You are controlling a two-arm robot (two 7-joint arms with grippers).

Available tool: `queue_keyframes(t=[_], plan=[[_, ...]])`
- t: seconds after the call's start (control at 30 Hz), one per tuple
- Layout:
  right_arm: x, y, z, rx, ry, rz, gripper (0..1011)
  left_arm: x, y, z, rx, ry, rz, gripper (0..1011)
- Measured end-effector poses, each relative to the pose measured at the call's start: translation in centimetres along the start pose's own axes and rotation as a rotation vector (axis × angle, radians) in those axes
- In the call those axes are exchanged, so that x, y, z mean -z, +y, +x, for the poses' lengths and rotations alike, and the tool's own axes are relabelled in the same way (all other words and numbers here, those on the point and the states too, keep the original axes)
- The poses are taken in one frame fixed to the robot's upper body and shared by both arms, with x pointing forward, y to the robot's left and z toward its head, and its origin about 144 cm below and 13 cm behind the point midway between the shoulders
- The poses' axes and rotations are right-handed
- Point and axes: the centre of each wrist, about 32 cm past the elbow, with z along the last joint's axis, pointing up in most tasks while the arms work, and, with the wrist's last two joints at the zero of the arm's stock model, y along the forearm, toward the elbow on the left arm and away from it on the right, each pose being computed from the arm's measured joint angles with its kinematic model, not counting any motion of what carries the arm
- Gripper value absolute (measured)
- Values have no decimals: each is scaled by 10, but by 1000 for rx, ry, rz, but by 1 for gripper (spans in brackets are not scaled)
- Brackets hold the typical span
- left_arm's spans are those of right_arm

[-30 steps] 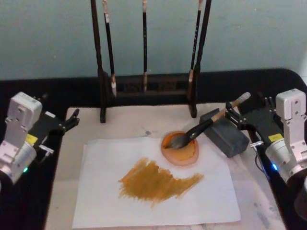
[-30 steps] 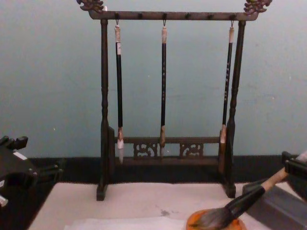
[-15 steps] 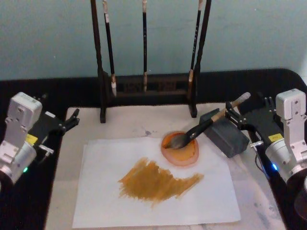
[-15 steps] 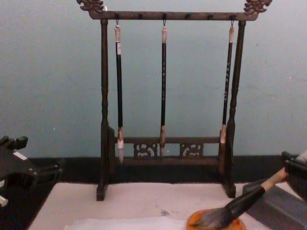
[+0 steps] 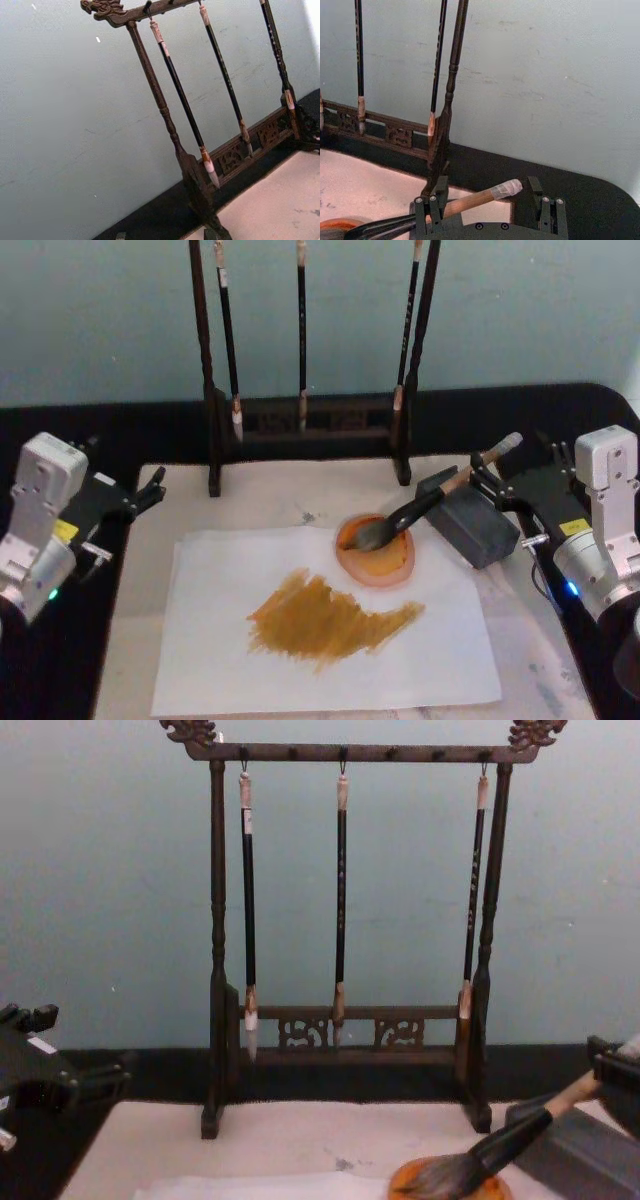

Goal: Pick up the brush from the inkstone, write on the paper, then place the brush back to its original position.

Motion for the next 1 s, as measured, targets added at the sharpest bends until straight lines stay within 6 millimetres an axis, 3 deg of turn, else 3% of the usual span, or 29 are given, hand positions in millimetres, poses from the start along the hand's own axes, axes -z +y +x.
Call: queue_keyframes(t=[1.0], plan=[[0,0,0,0,0,0,1000,0,0,0,0,0,0,1010]])
